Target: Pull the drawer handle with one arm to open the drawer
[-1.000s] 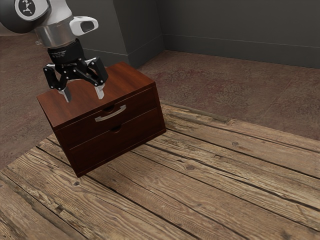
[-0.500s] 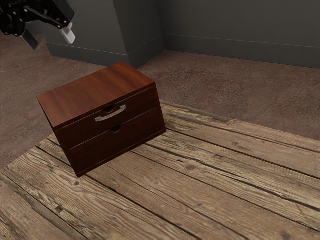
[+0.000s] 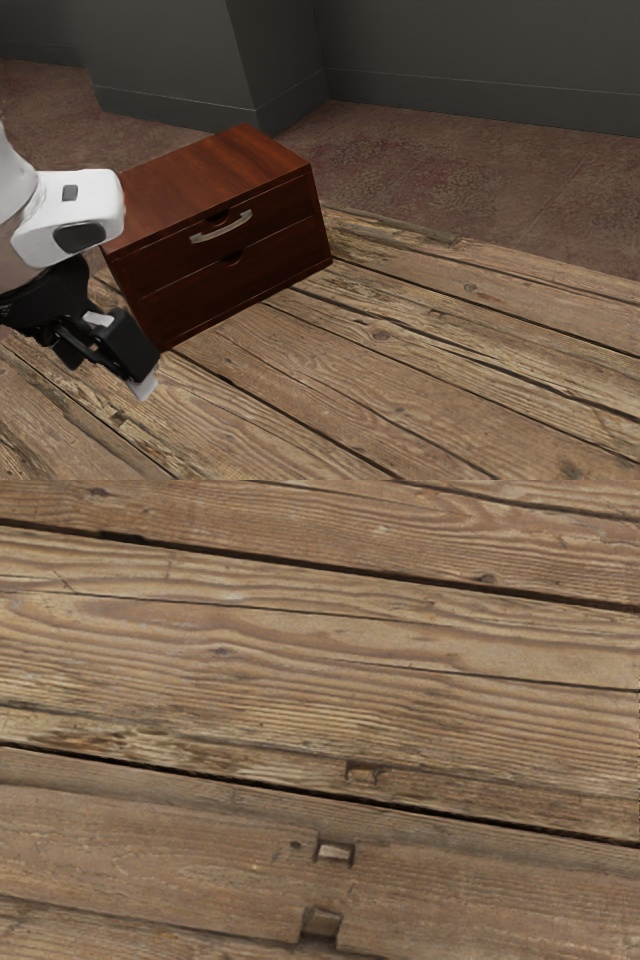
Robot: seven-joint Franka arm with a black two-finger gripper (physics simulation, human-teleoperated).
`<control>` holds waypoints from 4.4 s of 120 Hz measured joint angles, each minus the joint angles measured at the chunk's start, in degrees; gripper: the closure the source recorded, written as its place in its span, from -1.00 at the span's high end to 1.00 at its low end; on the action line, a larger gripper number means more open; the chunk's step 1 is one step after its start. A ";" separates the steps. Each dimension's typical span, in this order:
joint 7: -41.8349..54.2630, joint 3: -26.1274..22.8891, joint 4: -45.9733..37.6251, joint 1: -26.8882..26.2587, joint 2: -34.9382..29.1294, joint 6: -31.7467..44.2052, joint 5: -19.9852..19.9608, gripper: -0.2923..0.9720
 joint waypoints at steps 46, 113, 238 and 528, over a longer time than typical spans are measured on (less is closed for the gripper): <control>7.01 2.92 2.94 1.76 22.13 25.58 12.37 0.54; 9.74 3.24 11.78 5.55 36.84 25.92 30.07 0.54; 16.25 3.19 16.31 11.45 46.73 35.24 35.21 0.54; 10.99 -16.83 4.24 15.75 37.73 33.83 30.83 0.55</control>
